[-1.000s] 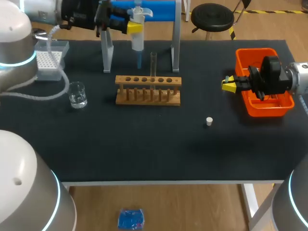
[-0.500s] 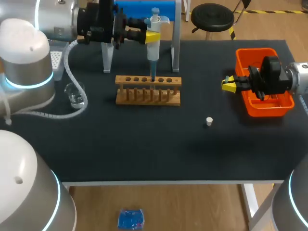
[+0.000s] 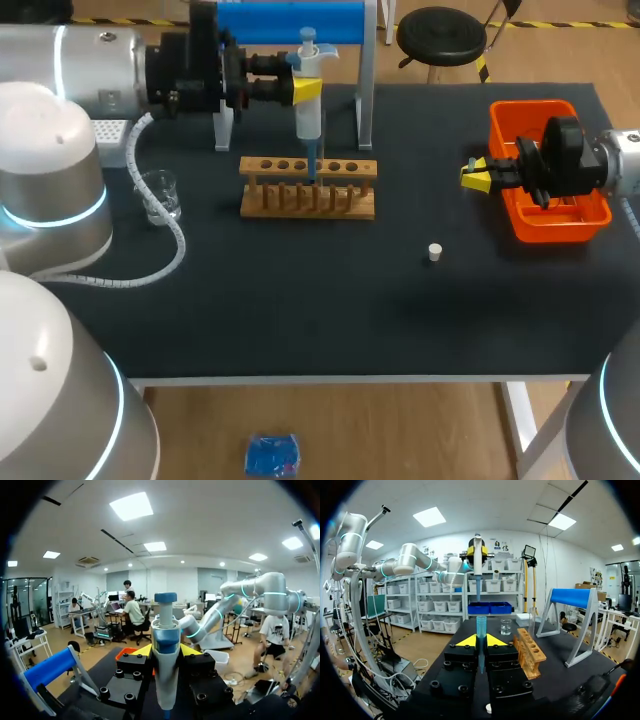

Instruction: Invert the test tube, pick up the pipette, mount the tip to pipette, aspirate from beaker and dispense into the tube, eject the tip, return the pipette, and cap with the stopper.

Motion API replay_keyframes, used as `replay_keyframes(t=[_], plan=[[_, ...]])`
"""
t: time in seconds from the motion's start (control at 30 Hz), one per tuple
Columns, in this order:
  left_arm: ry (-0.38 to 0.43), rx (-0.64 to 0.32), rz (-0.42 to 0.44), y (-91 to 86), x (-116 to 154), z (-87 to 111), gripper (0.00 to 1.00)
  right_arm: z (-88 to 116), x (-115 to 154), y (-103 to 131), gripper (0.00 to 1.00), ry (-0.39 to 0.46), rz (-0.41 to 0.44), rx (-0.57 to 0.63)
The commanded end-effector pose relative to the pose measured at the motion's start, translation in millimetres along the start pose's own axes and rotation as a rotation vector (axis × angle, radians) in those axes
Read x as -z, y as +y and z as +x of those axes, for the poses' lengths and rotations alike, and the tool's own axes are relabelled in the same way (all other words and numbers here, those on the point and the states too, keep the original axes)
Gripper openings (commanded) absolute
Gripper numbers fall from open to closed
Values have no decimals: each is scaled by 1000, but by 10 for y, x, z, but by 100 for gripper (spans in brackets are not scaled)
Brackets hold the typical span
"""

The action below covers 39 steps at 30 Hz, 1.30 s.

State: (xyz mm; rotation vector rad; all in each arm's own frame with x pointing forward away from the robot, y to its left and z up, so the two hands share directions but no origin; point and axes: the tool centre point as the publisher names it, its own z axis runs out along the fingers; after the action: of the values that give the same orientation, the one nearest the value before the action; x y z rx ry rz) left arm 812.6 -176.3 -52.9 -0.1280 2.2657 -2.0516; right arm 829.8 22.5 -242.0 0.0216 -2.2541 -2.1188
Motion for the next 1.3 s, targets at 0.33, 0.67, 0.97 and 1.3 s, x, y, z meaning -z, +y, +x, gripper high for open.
replay_keyframes(t=[0.33,0.67,0.97,1.3], plan=[[78,5,-39,-180,-45,-70,0,9,-2,0,0,-2,1,1],[89,23,-51,-186,-58,-75,0,9,-2,0,0,-2,1,1],[89,23,-51,-186,-58,-75,0,9,-2,0,0,-2,1,1],[89,23,-51,-186,-58,-75,0,129,-330,141,0,12,73,174]])
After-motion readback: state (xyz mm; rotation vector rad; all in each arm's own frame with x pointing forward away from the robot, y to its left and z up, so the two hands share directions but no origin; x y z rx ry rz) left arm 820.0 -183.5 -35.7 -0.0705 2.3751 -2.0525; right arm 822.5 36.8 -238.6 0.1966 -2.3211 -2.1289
